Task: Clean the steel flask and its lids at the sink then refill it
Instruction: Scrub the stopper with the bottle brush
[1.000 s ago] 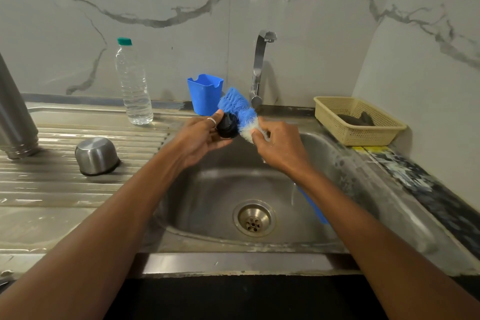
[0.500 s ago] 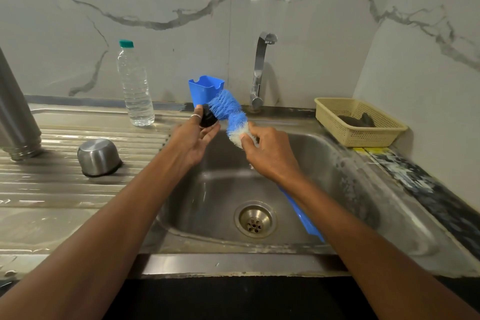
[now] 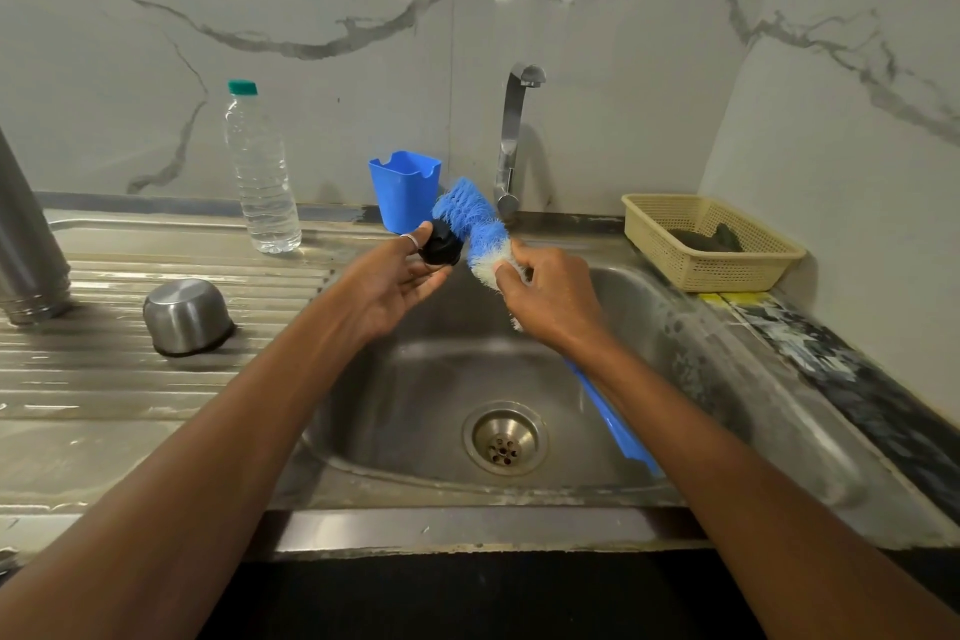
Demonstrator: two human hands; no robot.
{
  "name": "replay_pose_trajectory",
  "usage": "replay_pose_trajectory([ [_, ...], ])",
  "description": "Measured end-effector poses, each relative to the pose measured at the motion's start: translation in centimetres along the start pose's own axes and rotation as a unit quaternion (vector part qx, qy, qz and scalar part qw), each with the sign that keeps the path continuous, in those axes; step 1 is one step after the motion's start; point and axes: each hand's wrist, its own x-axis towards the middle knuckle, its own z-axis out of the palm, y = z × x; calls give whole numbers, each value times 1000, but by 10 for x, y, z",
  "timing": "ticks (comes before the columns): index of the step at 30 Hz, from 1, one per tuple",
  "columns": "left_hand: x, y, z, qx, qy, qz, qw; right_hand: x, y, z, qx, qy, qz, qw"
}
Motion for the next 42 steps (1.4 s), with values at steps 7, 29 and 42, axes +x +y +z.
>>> replay_pose_trajectory([
  [7,-4,3,-4,5,-62,-14,998,2,0,-2,5,6,4,1000],
  [29,12,-1,-7,-115,106,44,987,-15,-20,18,-6,-50,-7,999],
  [42,11,-17,14,-152,139,109,972,-24,-40,21,62,-32,80,994],
])
